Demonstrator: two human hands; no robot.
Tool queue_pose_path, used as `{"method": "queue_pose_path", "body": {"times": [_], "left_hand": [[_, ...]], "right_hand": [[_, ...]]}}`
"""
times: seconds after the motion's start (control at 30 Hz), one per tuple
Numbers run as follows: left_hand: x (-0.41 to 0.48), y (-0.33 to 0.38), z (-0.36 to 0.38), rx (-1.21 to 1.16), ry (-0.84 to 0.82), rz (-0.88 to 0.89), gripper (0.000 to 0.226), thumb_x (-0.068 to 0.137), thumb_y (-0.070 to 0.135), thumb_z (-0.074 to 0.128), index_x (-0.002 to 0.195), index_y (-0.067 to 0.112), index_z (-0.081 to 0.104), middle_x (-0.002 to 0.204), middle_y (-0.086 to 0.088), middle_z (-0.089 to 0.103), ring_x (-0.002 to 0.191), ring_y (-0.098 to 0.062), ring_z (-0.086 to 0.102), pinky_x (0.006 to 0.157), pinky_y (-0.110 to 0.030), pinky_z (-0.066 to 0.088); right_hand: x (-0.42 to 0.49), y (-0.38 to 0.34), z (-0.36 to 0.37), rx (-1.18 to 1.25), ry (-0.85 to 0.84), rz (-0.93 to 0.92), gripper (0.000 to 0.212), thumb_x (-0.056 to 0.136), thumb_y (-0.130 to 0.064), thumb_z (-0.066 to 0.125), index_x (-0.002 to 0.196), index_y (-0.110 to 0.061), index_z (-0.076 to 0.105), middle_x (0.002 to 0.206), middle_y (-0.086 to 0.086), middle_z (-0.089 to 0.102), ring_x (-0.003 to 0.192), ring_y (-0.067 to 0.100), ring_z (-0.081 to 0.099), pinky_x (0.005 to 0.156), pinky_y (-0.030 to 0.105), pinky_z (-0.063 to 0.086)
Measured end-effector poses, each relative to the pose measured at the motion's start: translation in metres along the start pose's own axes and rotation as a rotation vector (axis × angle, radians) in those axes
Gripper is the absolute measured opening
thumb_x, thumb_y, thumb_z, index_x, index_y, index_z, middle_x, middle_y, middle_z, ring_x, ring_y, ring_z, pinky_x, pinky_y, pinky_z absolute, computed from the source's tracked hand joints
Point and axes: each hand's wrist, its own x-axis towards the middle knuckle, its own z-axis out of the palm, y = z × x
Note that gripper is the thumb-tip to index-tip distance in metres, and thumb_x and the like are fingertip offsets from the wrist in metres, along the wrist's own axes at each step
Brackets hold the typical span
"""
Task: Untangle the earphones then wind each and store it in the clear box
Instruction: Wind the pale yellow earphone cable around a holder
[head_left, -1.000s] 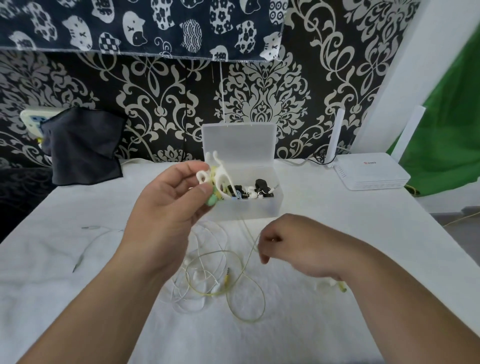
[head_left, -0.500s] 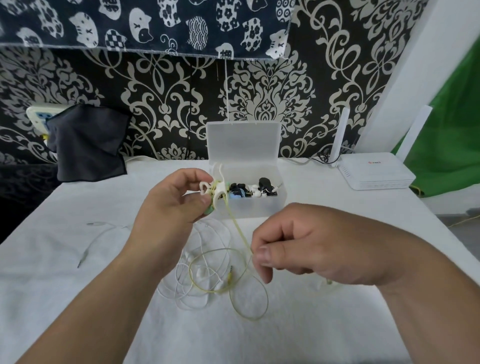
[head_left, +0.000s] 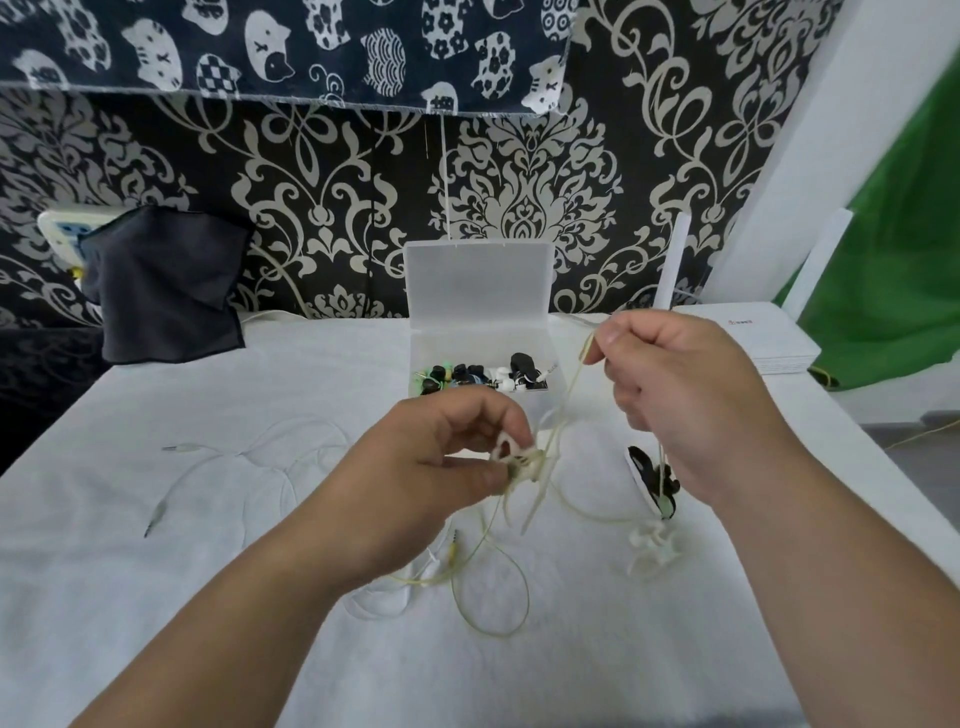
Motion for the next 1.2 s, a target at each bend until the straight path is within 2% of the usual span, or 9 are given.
{"method": "queue_pose_path", "body": {"times": [0.17, 0.33, 0.5, 0.63, 0.73, 0.87, 1.0, 1.1, 1.2], "left_hand": [[0.001, -0.001, 0.001, -0.249, -0.007, 0.056, 0.02, 0.078, -0.003, 0.062, 0.091, 0.011, 0.068, 0.084, -0.003, 0.062, 0.082, -0.017, 0.06, 0.074, -0.027, 0.051], [0.006, -0.005, -0.005, -0.473, 0.26, 0.081, 0.024, 0.075, -0.002, 0.066, 0.09, 0.016, 0.069, 0.09, -0.011, 0.066, 0.085, -0.023, 0.062, 0.083, -0.032, 0.054], [0.006, -0.01, -0.008, -0.288, 0.413, 0.014, 0.026, 0.085, -0.013, 0.062, 0.096, 0.01, 0.067, 0.082, -0.005, 0.068, 0.068, -0.013, 0.062, 0.078, -0.03, 0.051], [0.005, -0.013, -0.007, -0.099, 0.415, -0.022, 0.029, 0.087, -0.01, 0.065, 0.094, 0.018, 0.07, 0.078, 0.0, 0.065, 0.068, -0.011, 0.062, 0.07, -0.022, 0.049], [0.005, -0.013, -0.009, 0.096, 0.391, -0.014, 0.032, 0.086, -0.006, 0.068, 0.091, 0.025, 0.071, 0.084, 0.001, 0.065, 0.076, -0.014, 0.063, 0.07, -0.02, 0.052], [0.004, -0.013, -0.012, 0.231, 0.344, -0.037, 0.036, 0.087, -0.003, 0.067, 0.09, 0.033, 0.069, 0.095, -0.003, 0.065, 0.083, -0.026, 0.062, 0.072, -0.033, 0.053], [0.001, -0.008, -0.01, 0.295, 0.257, -0.042, 0.035, 0.089, 0.001, 0.067, 0.086, 0.036, 0.067, 0.087, 0.009, 0.065, 0.074, -0.01, 0.062, 0.064, -0.015, 0.046], [0.0, -0.005, -0.002, 0.325, 0.146, -0.067, 0.033, 0.089, 0.003, 0.068, 0.084, 0.035, 0.068, 0.089, 0.007, 0.068, 0.079, -0.012, 0.066, 0.071, -0.017, 0.052], [0.0, -0.003, -0.002, 0.153, 0.075, -0.079, 0.031, 0.088, -0.007, 0.065, 0.088, 0.024, 0.07, 0.087, 0.004, 0.068, 0.076, -0.014, 0.066, 0.073, -0.021, 0.053]], "right_hand": [[0.002, 0.01, 0.003, -0.126, 0.008, 0.159, 0.031, 0.096, -0.019, 0.059, 0.068, -0.016, 0.07, 0.048, -0.014, 0.045, 0.051, 0.011, 0.038, 0.052, 0.025, 0.028], [-0.009, 0.014, 0.02, -0.37, -0.366, 0.209, 0.026, 0.098, -0.024, 0.056, 0.08, -0.016, 0.074, 0.055, -0.011, 0.051, 0.043, 0.0, 0.042, 0.049, 0.021, 0.029], [-0.019, 0.004, 0.027, -0.256, -0.816, 0.233, 0.028, 0.101, -0.021, 0.053, 0.087, -0.012, 0.075, 0.054, -0.008, 0.037, 0.048, 0.009, 0.031, 0.05, 0.021, 0.028], [-0.019, -0.002, 0.021, -0.118, -0.893, 0.21, 0.029, 0.103, -0.015, 0.05, 0.086, -0.005, 0.072, 0.054, -0.004, 0.035, 0.051, 0.013, 0.027, 0.049, 0.022, 0.023], [-0.017, -0.002, 0.021, -0.001, -0.823, 0.169, 0.031, 0.101, -0.014, 0.052, 0.076, -0.008, 0.07, 0.053, -0.003, 0.036, 0.048, 0.012, 0.027, 0.046, 0.019, 0.023], [-0.011, -0.004, 0.011, 0.115, -0.666, 0.161, 0.027, 0.087, -0.019, 0.055, 0.064, -0.011, 0.067, 0.049, -0.002, 0.034, 0.044, 0.011, 0.024, 0.043, 0.019, 0.019], [-0.01, -0.006, 0.007, 0.161, -0.569, 0.114, 0.026, 0.082, -0.019, 0.054, 0.065, -0.009, 0.07, 0.053, 0.003, 0.034, 0.05, 0.015, 0.023, 0.044, 0.021, 0.018], [-0.01, -0.005, 0.011, -0.073, -0.408, -0.013, 0.026, 0.088, -0.014, 0.058, 0.065, -0.01, 0.071, 0.051, 0.004, 0.033, 0.05, 0.014, 0.028, 0.046, 0.02, 0.023], [-0.007, 0.001, 0.013, -0.312, -0.185, -0.089, 0.029, 0.092, -0.015, 0.059, 0.065, -0.014, 0.07, 0.041, -0.011, 0.032, 0.039, 0.008, 0.028, 0.043, 0.017, 0.023]]}}
